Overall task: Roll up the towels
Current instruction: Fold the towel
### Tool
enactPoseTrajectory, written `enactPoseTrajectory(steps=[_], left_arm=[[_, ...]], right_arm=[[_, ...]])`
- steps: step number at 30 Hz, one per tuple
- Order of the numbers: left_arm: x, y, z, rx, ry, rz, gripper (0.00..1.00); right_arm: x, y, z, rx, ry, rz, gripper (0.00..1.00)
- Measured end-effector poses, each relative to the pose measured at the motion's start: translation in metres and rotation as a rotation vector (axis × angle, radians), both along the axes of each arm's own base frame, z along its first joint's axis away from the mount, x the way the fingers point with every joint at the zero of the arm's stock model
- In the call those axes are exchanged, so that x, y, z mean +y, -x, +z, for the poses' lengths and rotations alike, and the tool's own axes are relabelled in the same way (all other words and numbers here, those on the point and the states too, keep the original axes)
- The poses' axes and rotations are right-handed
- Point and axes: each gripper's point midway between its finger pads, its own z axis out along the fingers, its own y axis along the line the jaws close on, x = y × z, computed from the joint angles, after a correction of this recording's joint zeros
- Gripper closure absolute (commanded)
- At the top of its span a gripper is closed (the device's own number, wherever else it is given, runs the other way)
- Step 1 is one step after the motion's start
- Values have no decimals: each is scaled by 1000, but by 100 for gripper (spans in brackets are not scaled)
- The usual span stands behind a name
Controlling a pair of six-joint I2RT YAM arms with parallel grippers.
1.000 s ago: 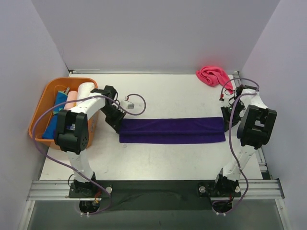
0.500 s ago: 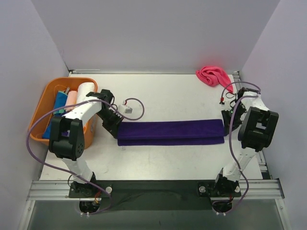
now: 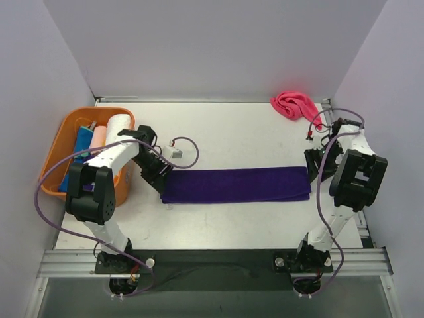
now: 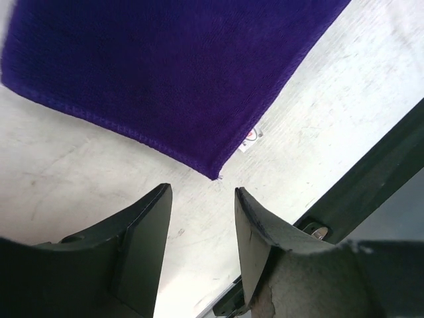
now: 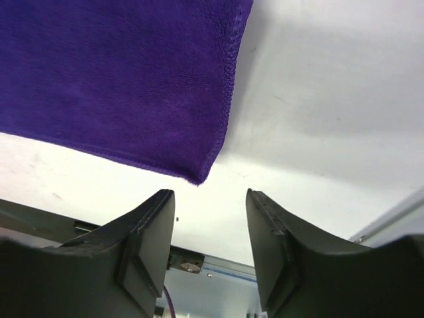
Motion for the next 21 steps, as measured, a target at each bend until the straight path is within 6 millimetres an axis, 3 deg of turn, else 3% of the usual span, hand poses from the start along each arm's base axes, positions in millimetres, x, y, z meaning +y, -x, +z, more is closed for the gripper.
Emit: enactPoseTrajectory(steps=[4,8,11,15,18,21], left_arm=[[-10,-21,19,-78,46,13,51],[-20,-44,22,-136,74,48,55],[-26,-60,11,-144,84,86,57],[-31,-71,-13,-118,79,136,58],[-31,-76,-25,-115,68,174,58],[-31,-77,-29,-110,59,206,58]], right_arm=[[4,-22,25,-95,-8,-6,64],[18,-35,29,-121,-30,-1,70],[31,-38,17,-86,-42,9,71],[41,-37,-17,-5,-49,12,71],[37,-34,-39,55,-23,-3,71],[30,-39,-39,68,11,-17,71]])
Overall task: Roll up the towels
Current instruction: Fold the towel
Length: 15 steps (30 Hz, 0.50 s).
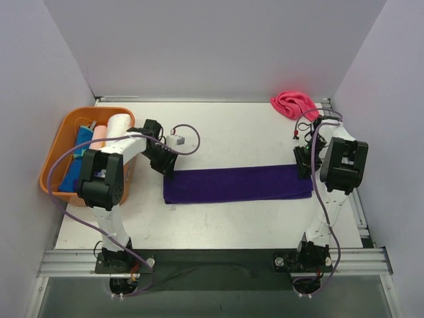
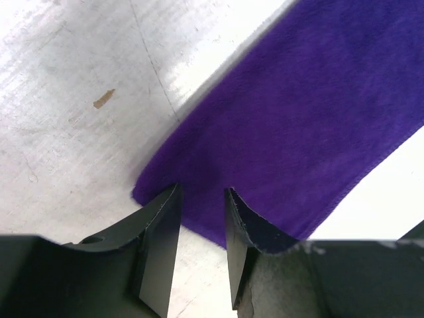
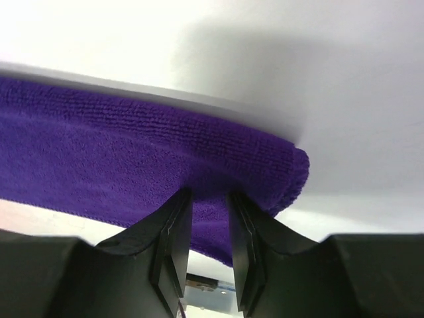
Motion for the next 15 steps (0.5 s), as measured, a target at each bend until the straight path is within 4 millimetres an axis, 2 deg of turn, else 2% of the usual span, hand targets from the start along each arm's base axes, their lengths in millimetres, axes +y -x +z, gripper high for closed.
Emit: enactPoseTrajectory(steps=[8,11,15], left_arm=[[-12,-4,0,9,33,59,57],[-21,0,1,19,45,51,57],[-31,4,9,10,63,44,57]], right_arm=[[-35,-75,8,-157,112,-24,62],[-39,-79,16,-191,114,-30,66],[-37,-58,28,-190,98,-35,77]])
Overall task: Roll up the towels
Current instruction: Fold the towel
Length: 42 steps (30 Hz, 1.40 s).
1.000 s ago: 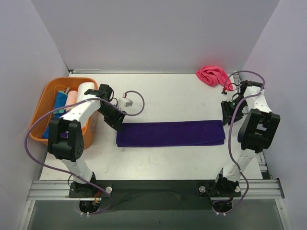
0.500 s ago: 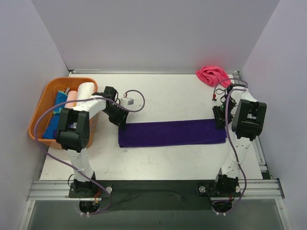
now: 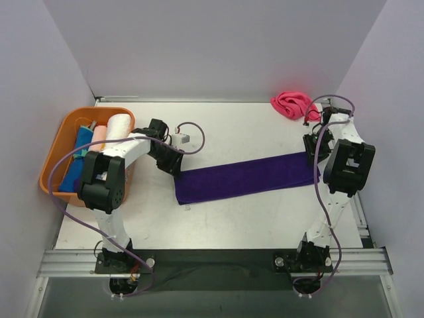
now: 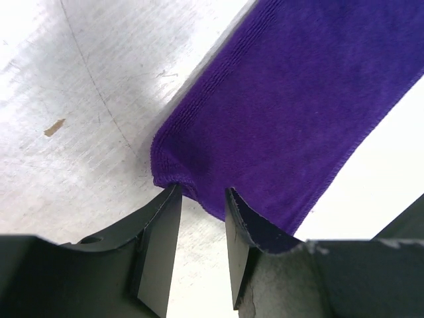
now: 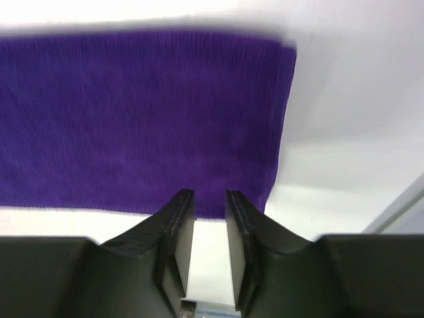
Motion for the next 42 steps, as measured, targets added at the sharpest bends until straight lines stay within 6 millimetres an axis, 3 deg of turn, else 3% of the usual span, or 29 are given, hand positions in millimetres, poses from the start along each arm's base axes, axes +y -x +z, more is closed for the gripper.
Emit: enactPoseTrajectory(steps=[4,8,13,16,18,19,26,30,34,42], left_arm=[[-4,-2,12,-35,15,-2,57],[-8,-2,16,-49,23,-8,57],[-9,4,12,-34,21,-13,57],[-8,8,9,-26,19,-14,54],[-8,9,10,-27,22,-17,52],[-8,10,11,-29,26,-18,51],[-11,11,17,-41,44,-29,42],[-11,11,18,-45,44,-32,36],[-10,10,20,-56,45,-38,33],[-10,10,22,-66,45,-47,32]], right_arm=[[-4,25,3,32,-9,-9,80],[-8,46,-14,106,-18,-27,82],[-16,55,-30,166,-9,-42,89],[-16,55,-29,166,-8,-43,80],[-14,55,-26,158,-25,-48,65],[-13,55,-24,151,-35,-57,62],[-22,36,14,26,-43,-121,59],[-28,23,23,-16,-32,-154,58],[-29,16,17,-12,-33,-166,57],[-26,14,-20,59,-37,-151,57]])
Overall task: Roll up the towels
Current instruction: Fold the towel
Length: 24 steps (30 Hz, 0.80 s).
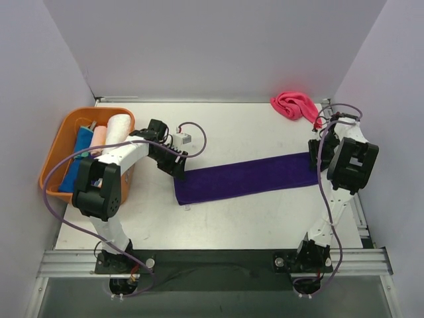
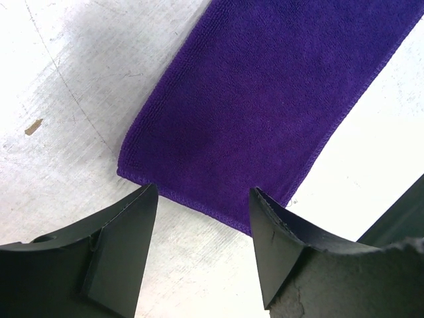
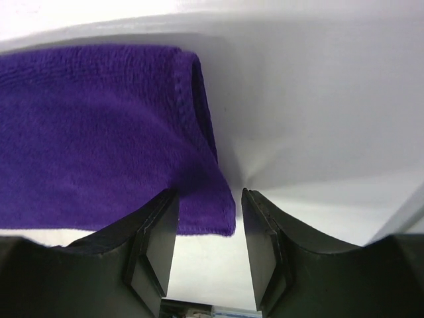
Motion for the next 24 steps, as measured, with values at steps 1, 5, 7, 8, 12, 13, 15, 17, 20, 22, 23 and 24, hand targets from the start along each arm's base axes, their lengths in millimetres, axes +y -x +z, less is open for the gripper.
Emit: enactPoseTrajectory(steps=[1,5,7,8,12,13,15,17,20,22,23,24], left_arm=[[0,0,0,-1,0,0,32],[0,0,0,-3,-1,-3,32],[0,0,1,-6,-1,-3,32],[0,-1,1,-8,-1,-3,32],[1,-2,5,-23,-3,-3,32],[1,-2,6,-25,-3,-4,32],[1,-2,7,-30,-3,-3,32],[1,-3,8,-34,-3,-3,32],[2,-3,11,-42,-4,-1,32],[2,-3,12,-46,-5,-1,32],[2,-4,12,-48,-6,0,32],[2,-4,13,-49,-6,1,32]], right_arm=[[1,0,-4,7,2,4,57],[6,-1,-9,27,25,36,61],[9,-2,-10,31,38,58,69],[12,-3,-10,31,37,65,81],[16,-3,-9,36,33,83,100],[17,-2,-9,37,32,86,100],[14,-1,-9,38,28,88,100],[9,2,-7,38,26,88,100],[0,3,6,12,32,91,100],[-3,2,24,-27,40,95,100],[-1,1,35,-52,45,101,100],[4,-1,49,-85,49,115,100]])
